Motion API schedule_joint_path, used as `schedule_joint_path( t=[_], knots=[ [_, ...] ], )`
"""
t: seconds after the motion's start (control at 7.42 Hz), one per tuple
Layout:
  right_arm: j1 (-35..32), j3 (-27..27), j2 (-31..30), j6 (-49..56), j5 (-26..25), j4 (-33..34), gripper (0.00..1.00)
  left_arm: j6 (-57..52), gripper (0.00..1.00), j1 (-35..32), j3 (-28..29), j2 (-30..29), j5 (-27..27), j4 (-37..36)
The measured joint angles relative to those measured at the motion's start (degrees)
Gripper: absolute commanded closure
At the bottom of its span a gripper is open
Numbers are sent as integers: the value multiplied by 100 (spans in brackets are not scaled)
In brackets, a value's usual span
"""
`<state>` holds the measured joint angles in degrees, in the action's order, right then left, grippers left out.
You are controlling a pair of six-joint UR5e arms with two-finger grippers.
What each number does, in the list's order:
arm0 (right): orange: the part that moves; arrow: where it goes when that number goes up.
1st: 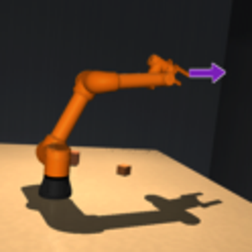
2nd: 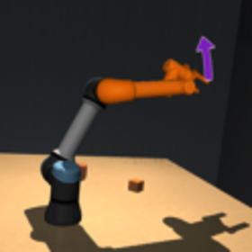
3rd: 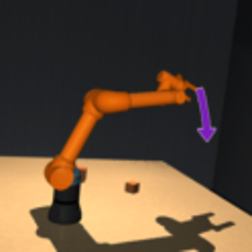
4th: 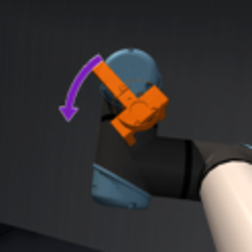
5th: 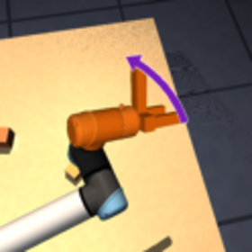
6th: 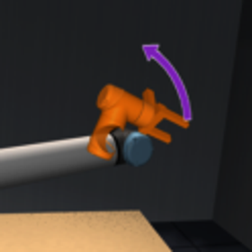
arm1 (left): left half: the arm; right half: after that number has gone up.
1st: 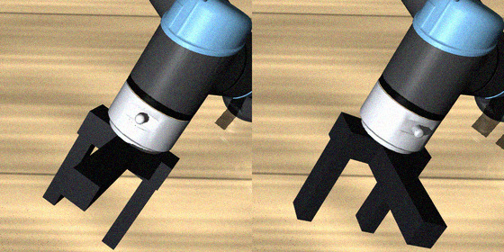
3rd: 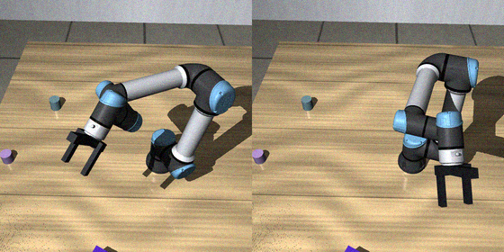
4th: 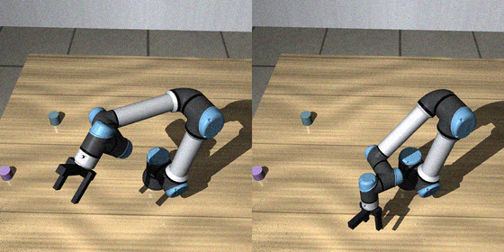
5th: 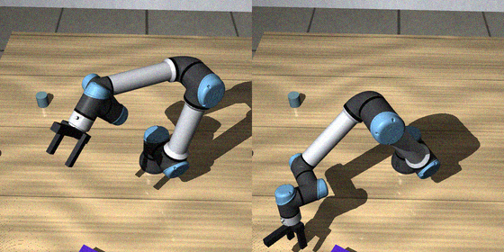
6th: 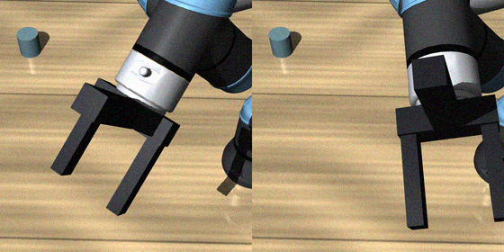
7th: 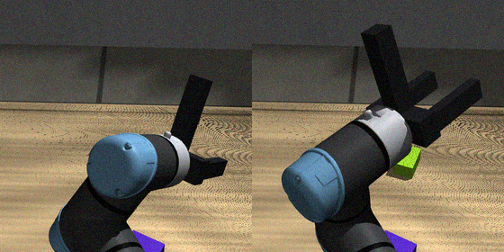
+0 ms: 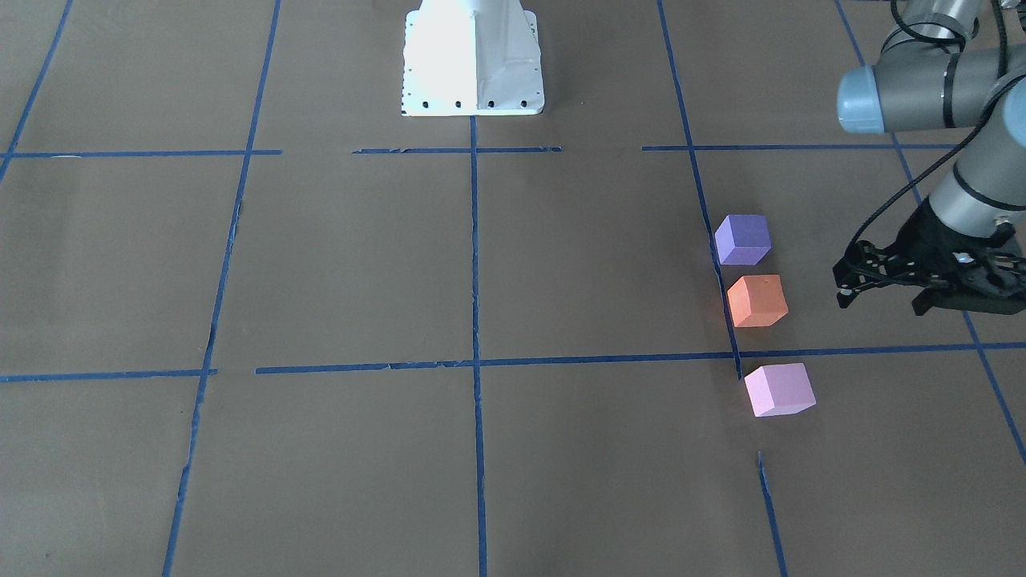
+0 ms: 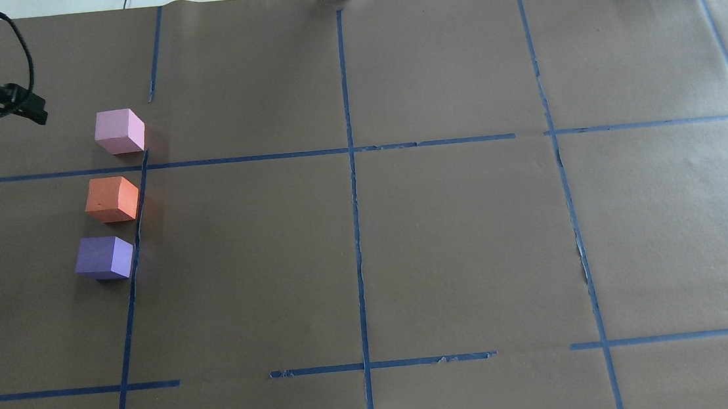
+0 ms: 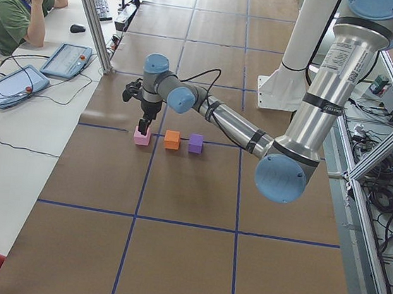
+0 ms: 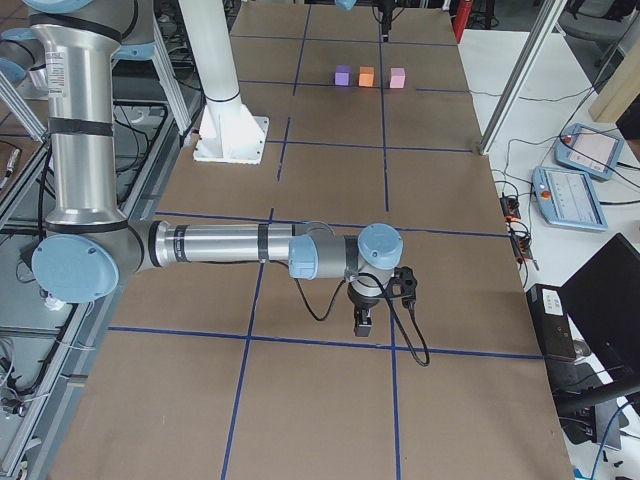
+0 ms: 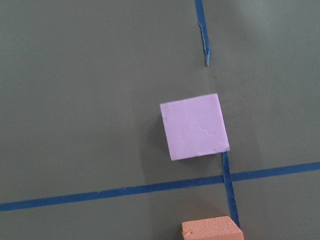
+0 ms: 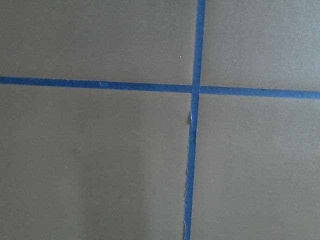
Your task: Arrange blocks in a line
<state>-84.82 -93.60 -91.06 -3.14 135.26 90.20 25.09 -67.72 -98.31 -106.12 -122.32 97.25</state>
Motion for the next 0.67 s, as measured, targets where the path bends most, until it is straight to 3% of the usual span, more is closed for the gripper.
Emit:
schedule_joint_path(
  t=[0.4, 0.67],
  knots=[
    [0, 0, 0, -3, 0, 1, 0, -1885, 0, -1442, 758, 476, -776, -23],
    [0, 0, 0, -1, 0, -2, 0, -2229, 0, -1846, 1333, 720, -1004, -19]
  ],
)
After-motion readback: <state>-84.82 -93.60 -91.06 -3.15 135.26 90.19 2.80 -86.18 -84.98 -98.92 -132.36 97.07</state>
